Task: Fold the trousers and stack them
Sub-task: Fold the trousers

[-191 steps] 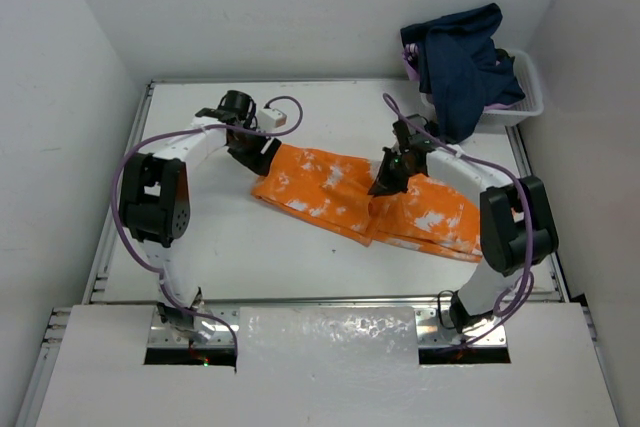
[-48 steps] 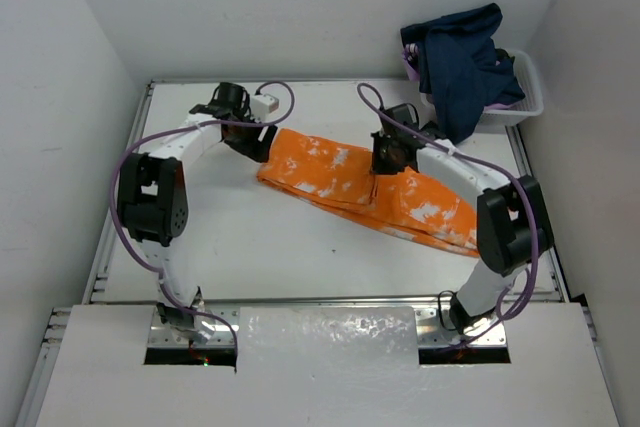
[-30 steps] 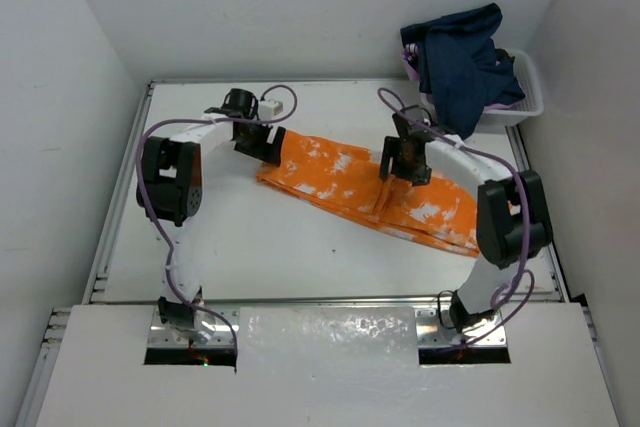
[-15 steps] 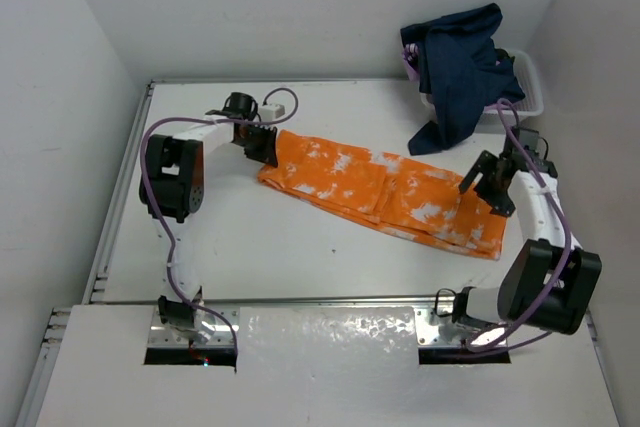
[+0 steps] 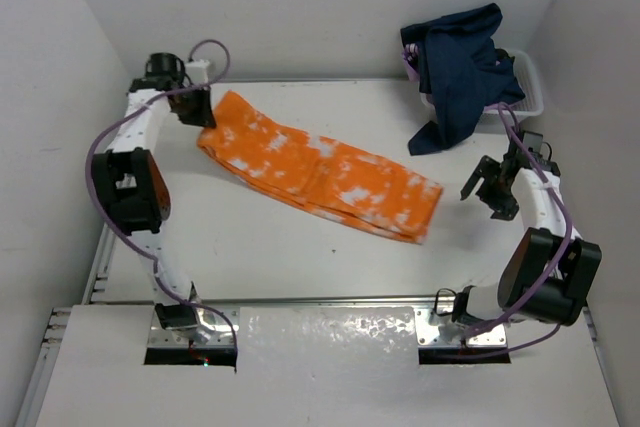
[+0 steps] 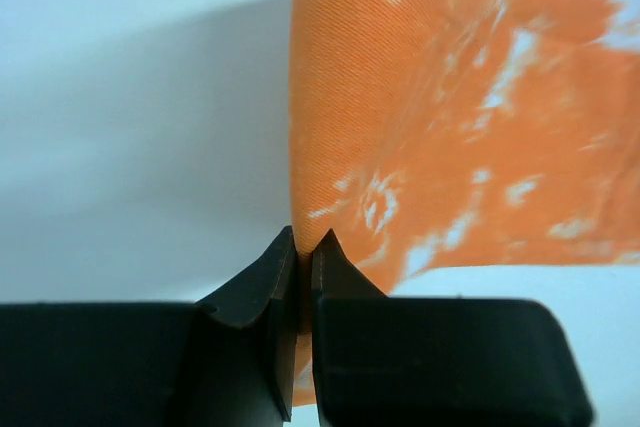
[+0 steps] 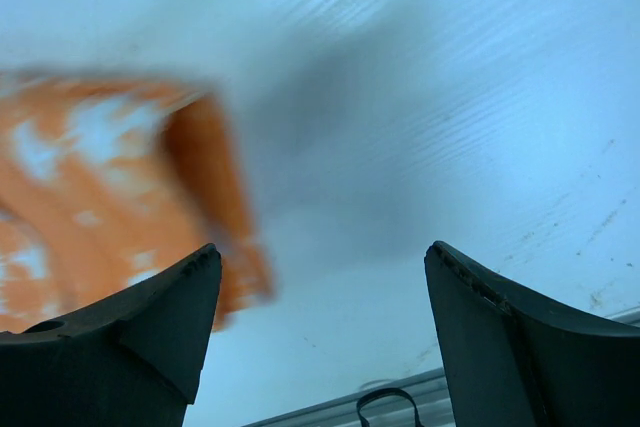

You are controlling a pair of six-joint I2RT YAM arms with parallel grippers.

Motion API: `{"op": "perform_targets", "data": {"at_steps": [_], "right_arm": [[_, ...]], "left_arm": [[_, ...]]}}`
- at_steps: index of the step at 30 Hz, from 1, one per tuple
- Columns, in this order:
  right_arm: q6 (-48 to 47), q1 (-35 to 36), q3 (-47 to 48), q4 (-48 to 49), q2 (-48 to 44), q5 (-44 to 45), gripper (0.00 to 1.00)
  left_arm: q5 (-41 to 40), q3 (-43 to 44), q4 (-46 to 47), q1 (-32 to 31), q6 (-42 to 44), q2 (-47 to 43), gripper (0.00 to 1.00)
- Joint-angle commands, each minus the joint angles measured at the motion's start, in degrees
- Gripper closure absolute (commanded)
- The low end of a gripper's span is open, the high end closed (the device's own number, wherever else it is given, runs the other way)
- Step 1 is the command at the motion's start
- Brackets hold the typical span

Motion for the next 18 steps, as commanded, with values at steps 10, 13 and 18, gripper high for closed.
{"op": "perform_targets", "data": {"at_steps": [10,13,18], "right_arm": [[1.4,3.9,1.8,4.0,0.7,-3.3,0.22],[1.5,4.4,2.3,3.9,0.4,-3.4,0.21],[1.0,4.7,2.5,3.2,-0.7,-3.2,0.21]], "left_arm": [[7.4,5.2,-5.2,-8.9,2.4,-13.1,1.00],[9.0,3.2,-2.9,-13.4,-0.1,-12.3,1.00],[12.5,1.9,-2.9,-19.0,-1.1,-11.6,1.00]]}}
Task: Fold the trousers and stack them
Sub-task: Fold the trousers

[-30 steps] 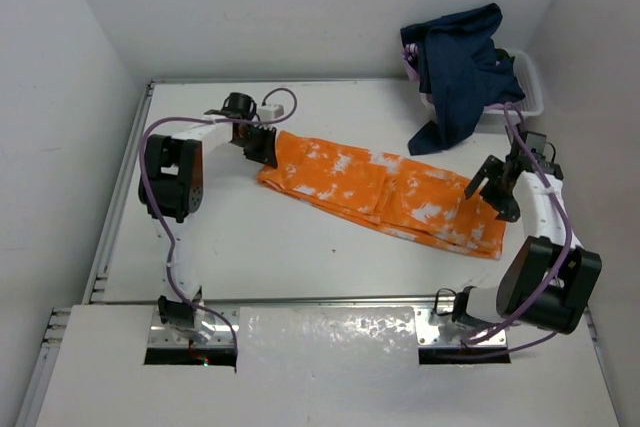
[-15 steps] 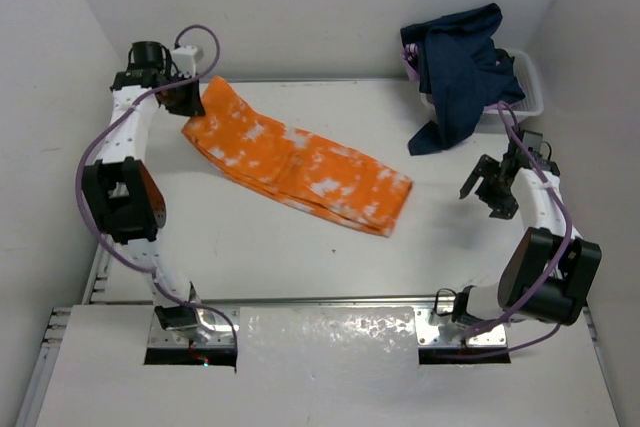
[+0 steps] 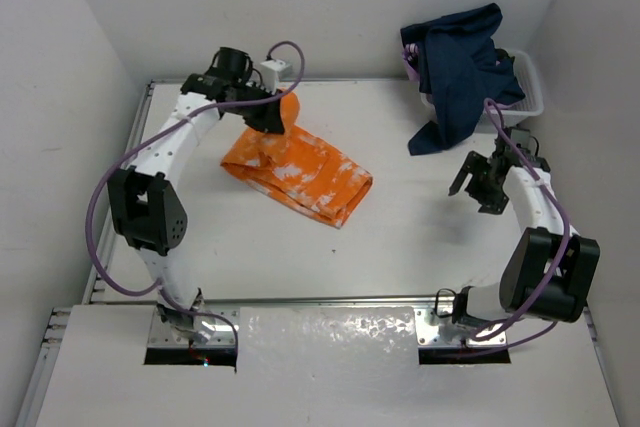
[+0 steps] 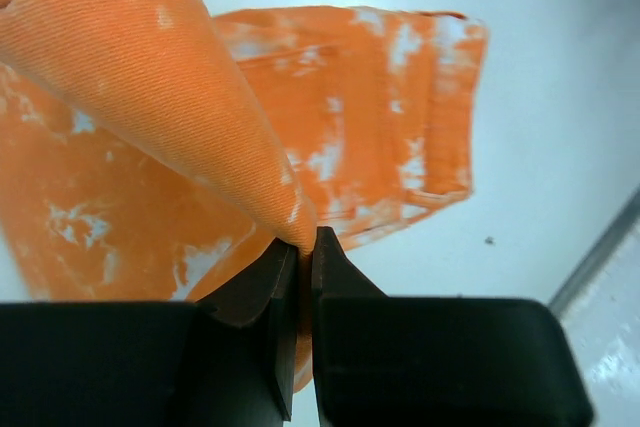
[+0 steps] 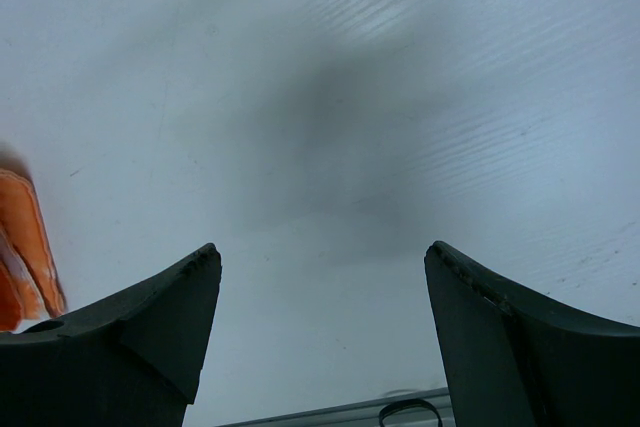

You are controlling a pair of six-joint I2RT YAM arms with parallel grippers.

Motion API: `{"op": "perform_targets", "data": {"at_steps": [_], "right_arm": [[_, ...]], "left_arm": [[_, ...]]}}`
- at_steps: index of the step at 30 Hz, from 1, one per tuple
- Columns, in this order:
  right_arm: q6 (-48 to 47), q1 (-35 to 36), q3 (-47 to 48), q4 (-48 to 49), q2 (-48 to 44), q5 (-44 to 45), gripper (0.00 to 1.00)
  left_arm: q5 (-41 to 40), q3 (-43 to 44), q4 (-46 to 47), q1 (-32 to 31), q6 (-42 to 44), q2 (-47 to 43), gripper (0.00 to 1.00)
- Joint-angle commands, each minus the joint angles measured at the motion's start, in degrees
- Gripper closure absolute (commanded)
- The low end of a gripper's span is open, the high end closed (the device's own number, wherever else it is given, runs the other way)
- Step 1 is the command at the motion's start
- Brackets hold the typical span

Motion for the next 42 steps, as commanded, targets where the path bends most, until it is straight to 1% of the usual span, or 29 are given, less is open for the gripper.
{"op": "perform_targets", "data": {"at_steps": [1,5,8,11,12,14,15,17,18,19,21,22,24,26,27,28,30,31,34,36,40,42], "right_arm": [[0.1,0.2,2.2,1.1,-1.5,-0.2,0.21],[-0.1,0.2,1.3,1.0,-2.3,-0.5,0.21],[0.0,0.3,0.7,1.2,-2.5,-1.4,0.21],[0.1,1.3,0.4,1.3,-2.7,-1.7,0.21],[0.1,2.1,0.4,1.3,-2.7,-2.0,0.21],[0.5,6.7,0.1,2.3,-2.5,-2.7,0.23],[0.8,11.0,-0.4,3.5,-2.4,-5.6,0.23],[4.0,14.9,-4.9,11.5,-1.3,-11.6,0.21],[5.4,18.8,-6.8,15.5,-0.4,-18.1,0.19],[8.6,20.1,-9.5,21.9,0.4,-19.7,0.17],[10.8,23.1,-10.6,26.7,2.6,-19.9,0.16],[11.3,23.7,-10.8,28.4,3.4,-17.6,0.16],[14.0,24.4,-10.7,30.2,6.9,-17.6,0.17],[14.3,25.2,-9.1,27.2,9.9,-15.4,0.22],[13.5,26.0,-8.2,24.9,12.6,-13.7,0.31],[13.3,26.2,-8.1,24.6,13.7,-12.3,0.38],[14.5,26.4,-8.5,26.0,15.4,-11.4,0.52],[15.1,26.4,-9.2,28.2,16.3,-12.5,0.61],[16.6,26.4,-8.6,29.9,16.8,-13.7,0.71],[15.7,26.4,-7.2,28.8,16.6,-13.5,0.72],[14.1,26.4,-5.6,26.4,16.6,-13.5,0.71],[13.6,26.4,-5.4,26.2,16.5,-14.3,0.70]], "left_arm": [[6.6,-0.4,1.4,-2.7,-0.9,-1.3,1.00],[9.9,0.6,-0.8,-6.1,2.4,-1.0,1.00],[10.4,2.3,-4.1,-9.0,5.5,-0.1,1.00],[11.2,3.6,-5.6,-10.7,6.2,0.5,1.00],[11.4,4.3,-5.4,-10.8,6.0,0.5,1.00],[9.6,7.4,-4.3,-10.8,4.2,0.4,1.00],[8.7,8.7,-3.9,-10.7,3.8,0.4,1.00],[6.3,12.5,-3.6,-10.5,3.0,1.0,1.00],[5.9,13.7,-3.9,-10.4,2.9,1.3,1.00],[4.9,15.8,-4.6,-10.3,2.8,1.6,1.00],[4.5,17.0,-5.3,-10.3,2.8,1.9,1.00],[4.7,17.0,-5.4,-10.3,2.8,1.8,1.00],[5.1,17.0,-5.3,-10.4,2.6,1.4,1.00],[6.3,17.5,-5.0,-10.5,2.5,1.2,1.00],[7.9,18.3,-4.9,-10.6,2.5,1.1,1.00],[8.6,18.7,-4.7,-10.8,2.5,0.9,1.00],[10.4,19.9,-4.4,-11.5,2.8,0.5,1.00],[11.7,20.2,-4.3,-12.4,3.2,0.1,1.00],[14.4,21.3,-4.8,-14.7,4.2,0.1,1.00],[16.7,21.1,-5.2,-15.9,3.9,0.2,1.00],[16.3,19.4,-5.3,-20.5,4.5,1.8,1.00],[16.3,17.5,-4.6,-21.7,4.7,2.3,1.00]]}}
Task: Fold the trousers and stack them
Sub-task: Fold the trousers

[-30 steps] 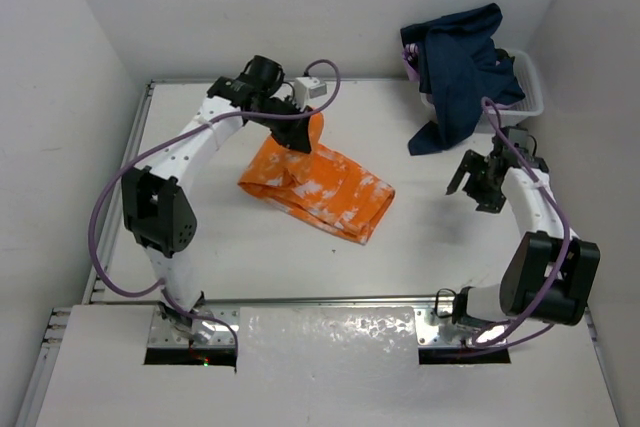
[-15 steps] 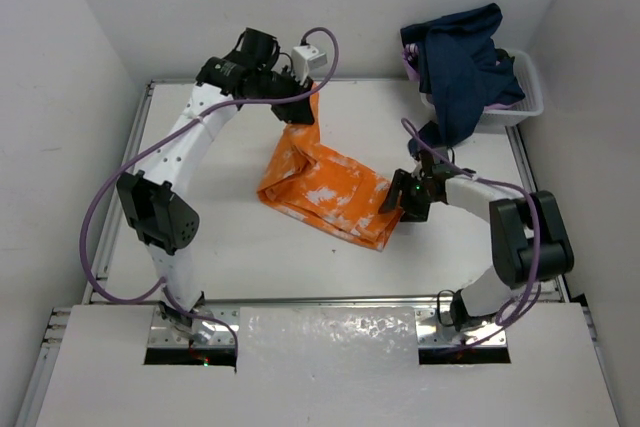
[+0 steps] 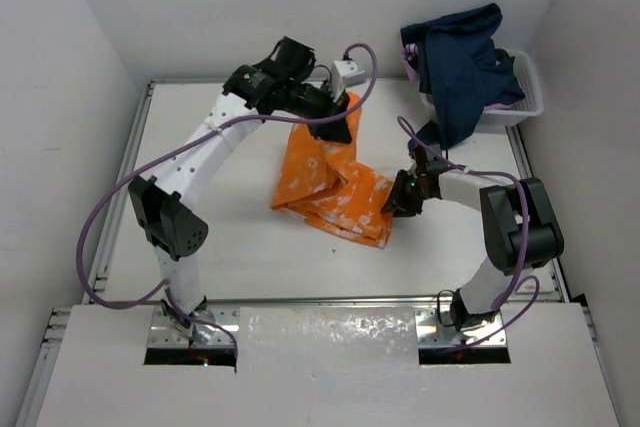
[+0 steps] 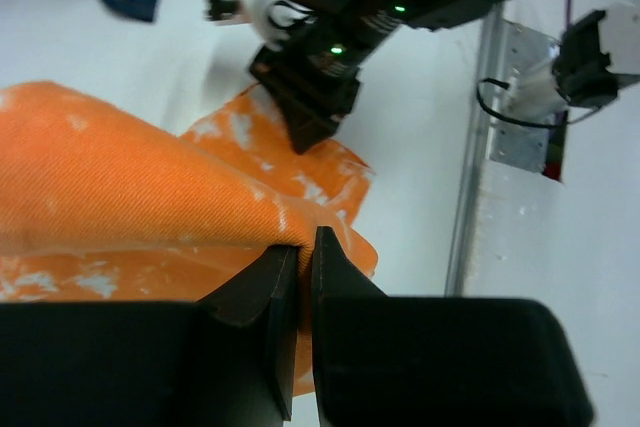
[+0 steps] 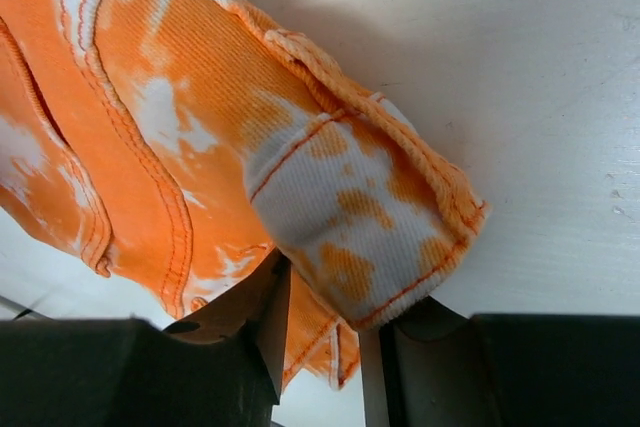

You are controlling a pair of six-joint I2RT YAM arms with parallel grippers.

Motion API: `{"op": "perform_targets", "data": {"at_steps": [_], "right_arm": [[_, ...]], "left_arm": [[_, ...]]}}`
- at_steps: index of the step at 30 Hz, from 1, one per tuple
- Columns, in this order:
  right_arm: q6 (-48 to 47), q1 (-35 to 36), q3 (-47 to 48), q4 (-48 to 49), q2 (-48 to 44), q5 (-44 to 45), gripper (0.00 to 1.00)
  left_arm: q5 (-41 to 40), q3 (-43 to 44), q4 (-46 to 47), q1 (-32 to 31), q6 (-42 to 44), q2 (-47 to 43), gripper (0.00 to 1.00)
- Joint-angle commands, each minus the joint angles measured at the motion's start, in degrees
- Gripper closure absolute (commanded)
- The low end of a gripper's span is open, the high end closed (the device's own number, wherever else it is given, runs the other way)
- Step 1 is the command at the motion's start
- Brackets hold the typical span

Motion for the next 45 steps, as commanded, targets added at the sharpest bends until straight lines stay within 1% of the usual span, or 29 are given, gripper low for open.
{"op": "perform_targets", "data": {"at_steps": [1,5,7,9,12,13,16,19,25,26,27,28,29,30,31,32,33,35,37,38,39,40,41,42,43,44,45], "right_arm": [[-1.3,0.6,2.8,0.4,-0.3,-0.4,0.70],[-2.2,0.5,3.5,-0.5,-1.1,-0.7,0.62],[-3.1,0.5,4.9,-2.2,-1.3,-0.5,0.54],[-4.4,0.4,6.5,-4.2,-1.7,0.0,0.49],[-5.8,0.2,8.1,-5.9,-2.1,1.2,0.44],[-6.0,0.1,8.4,-6.8,-2.0,1.3,0.38],[-6.8,-0.2,9.3,-8.6,-1.7,1.3,0.28],[-7.2,-1.6,9.3,-11.6,-3.5,3.3,0.24],[-7.6,-10.7,9.2,-18.5,-11.8,7.7,0.20],[-8.2,-11.0,9.5,-20.8,-12.9,9.5,0.19],[-8.8,-12.9,10.0,-22.0,-13.8,10.5,0.19],[-9.9,-14.1,11.0,-24.1,-15.1,11.4,0.18],[-10.5,-14.6,11.5,-25.1,-15.6,13.0,0.18],[-11.3,-15.3,12.3,-26.0,-16.0,13.7,0.17],[-11.6,-15.8,12.8,-27.6,-16.7,14.6,0.17],[-11.8,-16.1,13.0,-28.2,-16.9,15.8,0.17],[-12.1,-17.1,13.1,-28.5,-17.3,16.2,0.17],[-11.8,-18.3,12.7,-28.5,-19.0,15.8,0.18],[-10.9,-19.3,11.6,-26.7,-21.1,14.5,0.22],[-10.6,-19.3,11.4,-25.8,-21.8,12.3,0.29],[-10.0,-19.3,10.1,-24.4,-22.6,10.4,0.32],[-9.8,-19.2,9.4,-21.1,-24.1,8.4,0.39],[-8.9,-19.0,8.3,-19.7,-24.8,4.8,0.44],[-8.4,-18.9,7.8,-18.6,-25.6,3.2,0.47],[-7.7,-18.4,7.2,-15.7,-26.6,2.1,0.49],[-6.4,-16.4,6.6,-14.0,-28.9,1.4,0.50],[-5.6,-14.8,6.6,-11.9,-29.9,0.7,0.50]], "left_arm": [[4.6,-1.4,3.0,-3.7,1.1,0.1,1.00],[3.9,-4.2,3.0,-6.4,2.9,2.2,1.00],[2.9,-4.3,2.2,-7.9,4.1,3.6,1.00],[1.9,-4.3,1.5,-8.3,4.6,4.6,1.00],[0.8,-3.2,0.5,-8.7,4.9,5.9,1.00],[0.3,-2.7,0.5,-8.7,4.8,6.4,1.00],[-1.5,-1.3,1.2,-8.7,3.7,7.0,1.00],[-2.4,-0.8,1.4,-9.4,3.8,8.7,1.00],[-1.9,-1.3,3.3,-11.9,2.0,11.9,1.00],[-1.7,-1.3,3.7,-12.3,1.4,12.7,1.00],[-1.5,-1.7,4.2,-12.5,1.0,13.0,0.96],[-0.9,-1.9,5.2,-12.7,0.5,13.7,0.83],[-0.5,-2.0,5.8,-12.9,0.1,13.9,0.73],[0.0,-2.3,6.2,-13.1,-0.2,14.4,0.37],[1.9,-2.1,6.8,-13.3,-0.2,15.0,0.22],[3.0,-1.8,6.9,-13.7,-0.3,15.4,0.08],[4.0,-0.1,6.7,-13.8,-0.1,15.8,0.00],[6.3,2.8,6.1,-14.0,0.0,16.0,0.00],[5.1,5.5,5.1,-13.8,0.6,15.9,0.00],[3.9,8.7,4.2,-13.6,0.9,15.7,0.00],[1.4,10.1,3.1,-13.1,1.3,15.6,0.00],[0.4,11.0,2.9,-11.2,1.0,14.9,0.00],[-0.9,10.3,4.0,-9.8,0.1,14.1,0.00],[-4.1,9.0,4.8,-8.3,-1.8,13.2,0.00],[-5.6,7.7,5.4,-5.2,-2.3,11.2,0.00],[-6.8,4.6,5.7,-3.6,-2.5,10.3,0.06],[-9.0,2.9,6.2,-2.3,-2.5,9.5,0.09]]}}
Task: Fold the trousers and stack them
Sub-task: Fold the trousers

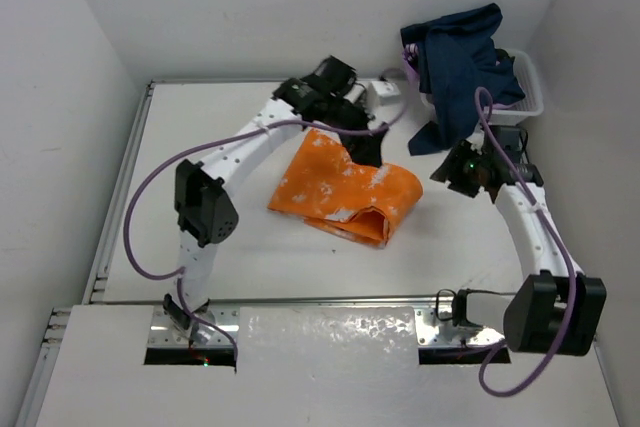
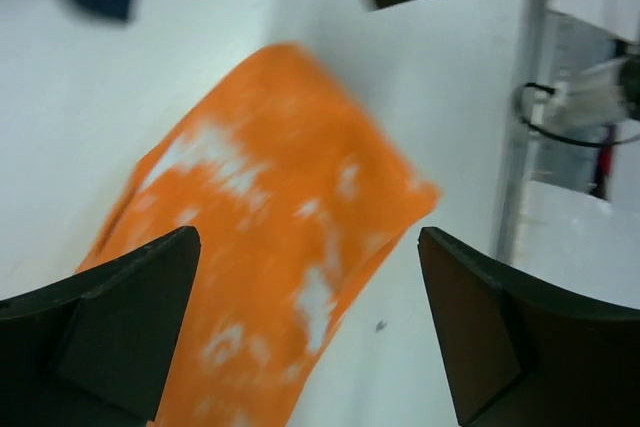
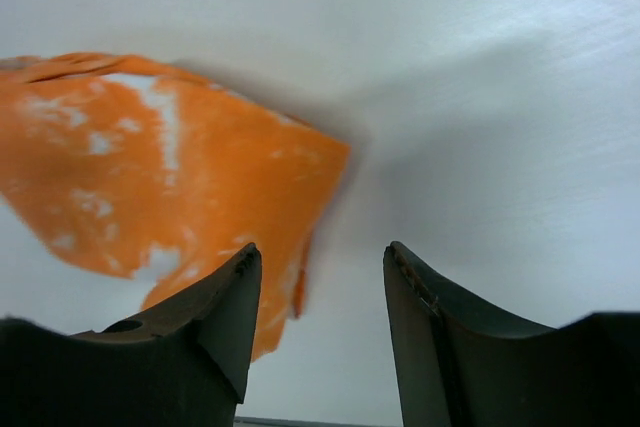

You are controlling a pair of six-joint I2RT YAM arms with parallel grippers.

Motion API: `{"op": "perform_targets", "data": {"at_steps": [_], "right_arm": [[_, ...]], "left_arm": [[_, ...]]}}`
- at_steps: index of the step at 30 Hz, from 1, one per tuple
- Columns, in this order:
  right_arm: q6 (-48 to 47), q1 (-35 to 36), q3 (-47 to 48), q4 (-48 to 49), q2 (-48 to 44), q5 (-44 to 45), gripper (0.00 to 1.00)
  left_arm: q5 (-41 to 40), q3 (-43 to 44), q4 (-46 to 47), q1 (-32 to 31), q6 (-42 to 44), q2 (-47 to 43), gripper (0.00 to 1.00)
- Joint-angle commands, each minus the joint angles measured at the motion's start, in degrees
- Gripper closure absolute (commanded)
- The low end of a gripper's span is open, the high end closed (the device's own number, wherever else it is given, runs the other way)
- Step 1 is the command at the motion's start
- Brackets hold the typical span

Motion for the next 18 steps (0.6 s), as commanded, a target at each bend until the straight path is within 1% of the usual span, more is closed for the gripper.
{"op": "perform_targets", "data": {"at_steps": [1,2,4,5,6,7,8,9,10,12,13,14,15,18], "right_arm": [[3.7,5.6,-0.4,12.7,-4.7,-5.6,0.50],[4.9,10.9,0.8,14.5,-4.7,-5.1,0.50],[6.4,14.9,2.3,19.1,-2.7,-4.9,0.51],[8.3,17.5,3.2,19.7,-1.4,-4.6,0.53],[9.0,18.4,4.3,20.7,1.5,-4.3,0.55],[9.8,19.6,4.5,22.8,3.1,-3.9,0.61],[11.0,21.8,4.7,23.6,4.9,-3.9,0.64],[11.4,22.8,5.4,23.6,8.7,-4.1,0.67],[12.0,23.5,5.4,22.8,10.3,-4.0,0.70],[14.5,24.4,3.2,20.1,12.5,-3.5,0.77],[15.2,24.5,1.4,19.9,12.0,-2.5,0.81],[16.3,24.6,-3.0,19.7,9.8,-1.5,0.85],[16.7,24.6,-5.5,19.7,8.4,-0.6,0.85],[19.2,24.9,-14.0,19.9,5.0,1.1,0.89]], "left_arm": [[-7.7,-4.6,1.6,9.1,-2.0,-6.1,0.12],[-8.4,-7.3,1.9,10.0,-2.3,-6.6,0.22],[-7.8,-9.9,2.8,12.7,-3.2,-7.4,0.32],[-7.8,-13.0,3.6,13.5,-3.9,-7.6,0.39],[-8.1,-14.6,5.3,14.1,-4.9,-7.9,0.40],[-8.1,-16.2,6.4,15.3,-5.1,-7.9,0.41],[-8.3,-19.5,7.6,15.8,-5.3,-8.0,0.41],[-9.7,-21.2,10.7,16.6,-6.1,-7.9,0.41],[-10.3,-23.9,12.1,16.9,-6.7,-7.7,0.41],[-11.6,-25.4,15.0,18.0,-8.2,-6.1,0.41],[-11.8,-25.9,15.3,18.3,-8.6,-5.4,0.41],[-12.0,-26.0,15.4,18.5,-9.2,-4.1,0.42],[-12.0,-26.0,15.5,18.5,-9.5,-3.6,0.42],[-12.4,-27.8,17.4,18.6,-11.1,-2.1,0.42]]}}
